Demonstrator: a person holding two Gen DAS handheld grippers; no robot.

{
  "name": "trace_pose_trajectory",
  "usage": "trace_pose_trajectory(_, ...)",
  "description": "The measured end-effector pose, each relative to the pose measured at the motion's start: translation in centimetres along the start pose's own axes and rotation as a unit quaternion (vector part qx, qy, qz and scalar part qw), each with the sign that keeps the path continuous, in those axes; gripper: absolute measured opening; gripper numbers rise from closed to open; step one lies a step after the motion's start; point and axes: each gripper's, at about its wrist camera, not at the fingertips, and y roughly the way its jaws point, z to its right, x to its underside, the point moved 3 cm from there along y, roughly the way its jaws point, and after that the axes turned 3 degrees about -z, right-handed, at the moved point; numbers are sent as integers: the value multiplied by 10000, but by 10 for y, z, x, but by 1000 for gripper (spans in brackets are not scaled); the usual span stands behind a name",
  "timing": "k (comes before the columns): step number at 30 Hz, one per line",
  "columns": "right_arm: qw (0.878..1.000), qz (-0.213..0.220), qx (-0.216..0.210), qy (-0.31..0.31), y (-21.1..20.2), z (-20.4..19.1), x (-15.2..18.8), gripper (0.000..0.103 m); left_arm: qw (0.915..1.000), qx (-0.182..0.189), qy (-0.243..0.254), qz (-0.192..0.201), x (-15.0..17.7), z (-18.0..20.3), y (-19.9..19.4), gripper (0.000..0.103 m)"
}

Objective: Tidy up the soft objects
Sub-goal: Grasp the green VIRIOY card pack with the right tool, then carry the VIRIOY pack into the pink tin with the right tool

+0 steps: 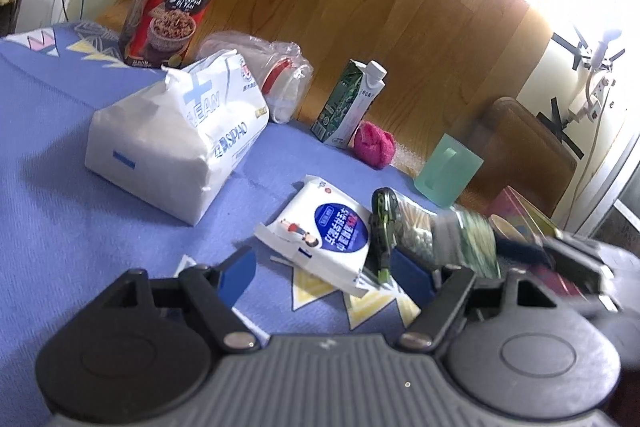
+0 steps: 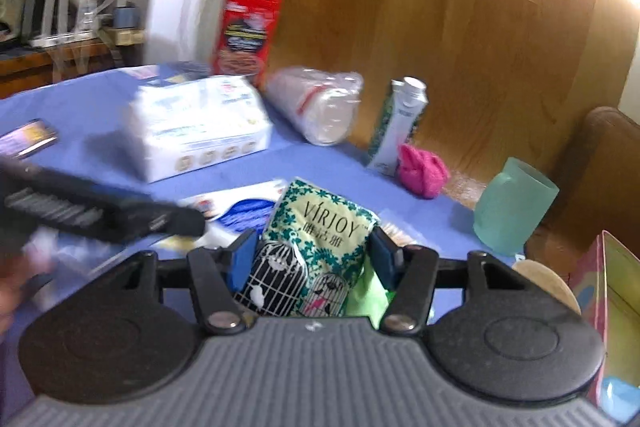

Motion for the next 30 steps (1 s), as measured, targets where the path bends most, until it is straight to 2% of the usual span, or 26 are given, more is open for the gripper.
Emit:
trace_pose_trajectory(3, 9957, -310, -863, -141, -20, -6, 10, 63, 10000, 16, -39, -38, 0, -1, 1, 76)
trace_pose_trajectory(5, 9917, -468, -1154, -312, -27, -16, 19, 64, 10000, 1, -10, -35, 1, 1, 0, 76)
trace_pose_trajectory(6, 9910, -508, -1171, -415, -28, -22, 23, 66, 10000, -17, 7, -34, 1, 1, 0, 76)
trace_pose_trajectory(9, 9939, -438, -823, -583, -30, -31, 33, 75, 10000, -53, 30, -30, 2, 2, 0, 77)
trace_pose_trajectory(15, 9961, -72, -816, 331, -50, -12, 41, 82, 9999, -49, 87, -80, 3, 3, 0, 79)
trace_pose_trajectory(19, 9940, -202, -887, 615, -55, -12, 55, 82, 9994, 120, 39, -312, 8, 5, -13, 79)
trace_pose_trajectory(25, 9931, -269, -1008, 540, -52, -20, 62, 82, 9957, 494, -98, -775, 22, 17, -34, 79)
trace_pose_trajectory(29, 9926, -381, -1020, 533, -38, -23, 59, 81, 9929, 542, 32, -1061, 30, 35, -24, 72)
trace_pose_trajectory(30, 9921, -437, -1060, 515, -34, -25, 59, 73, 9916, 514, 66, -1186, 33, 40, -18, 65)
